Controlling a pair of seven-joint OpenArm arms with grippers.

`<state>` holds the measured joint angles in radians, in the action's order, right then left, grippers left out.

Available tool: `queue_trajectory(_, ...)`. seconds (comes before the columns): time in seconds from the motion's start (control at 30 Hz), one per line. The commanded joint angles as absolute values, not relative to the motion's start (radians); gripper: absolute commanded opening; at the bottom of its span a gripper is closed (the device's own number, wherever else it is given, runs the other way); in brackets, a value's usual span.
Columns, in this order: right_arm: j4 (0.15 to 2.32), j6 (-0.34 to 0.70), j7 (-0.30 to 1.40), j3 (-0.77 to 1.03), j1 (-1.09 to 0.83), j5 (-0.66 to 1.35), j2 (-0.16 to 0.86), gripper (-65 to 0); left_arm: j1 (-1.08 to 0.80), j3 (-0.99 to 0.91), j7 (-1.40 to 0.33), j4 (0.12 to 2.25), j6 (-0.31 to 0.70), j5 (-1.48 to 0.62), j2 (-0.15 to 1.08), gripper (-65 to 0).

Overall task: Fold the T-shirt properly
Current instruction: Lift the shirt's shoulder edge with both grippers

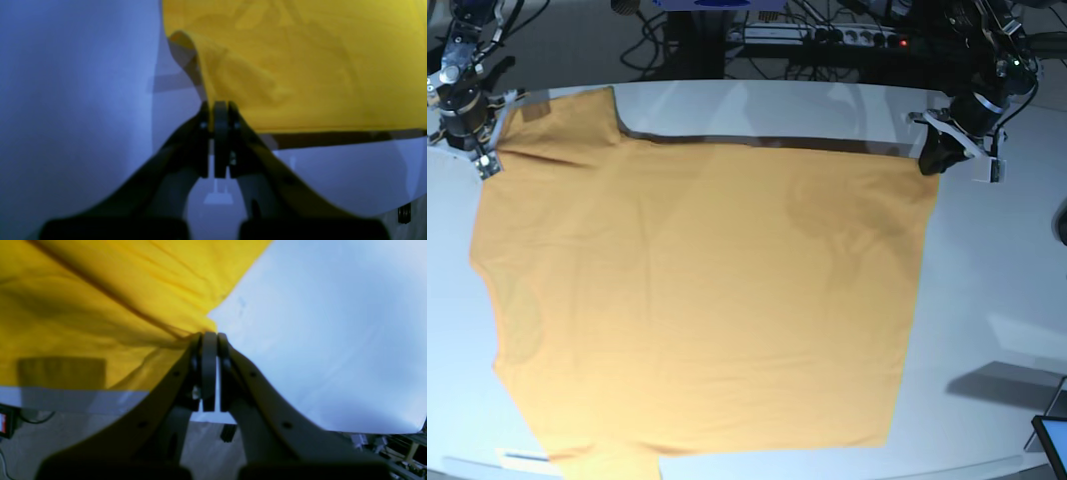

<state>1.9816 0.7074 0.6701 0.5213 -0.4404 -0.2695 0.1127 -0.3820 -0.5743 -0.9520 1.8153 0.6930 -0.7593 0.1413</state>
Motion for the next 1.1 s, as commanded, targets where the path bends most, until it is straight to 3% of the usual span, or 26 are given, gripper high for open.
queue_trajectory(0.0,2.003,0.698,0.661,0.529,-0.435,-0.277,0.128,-64.9,-0.378,-0.582,-0.934,1.850,0.698,-0.779,0.154,-65.0)
queue_trajectory(0.3,2.003,0.698,0.607,0.538,-0.383,-0.298,0.128,-64.9,-0.363,-0.582,-0.934,1.948,0.698,-0.780,0.176,-65.0)
queue_trajectory(0.53,2.003,0.698,0.604,0.547,-0.286,-0.421,0.130,-64.9,-0.328,-0.582,-0.934,1.949,0.698,-0.780,0.177,-65.0)
queue_trajectory(1.07,2.000,0.698,0.642,0.476,-0.168,-0.460,0.154,-64.9,-0.229,-0.584,-0.938,1.948,0.698,-0.780,0.213,-65.0)
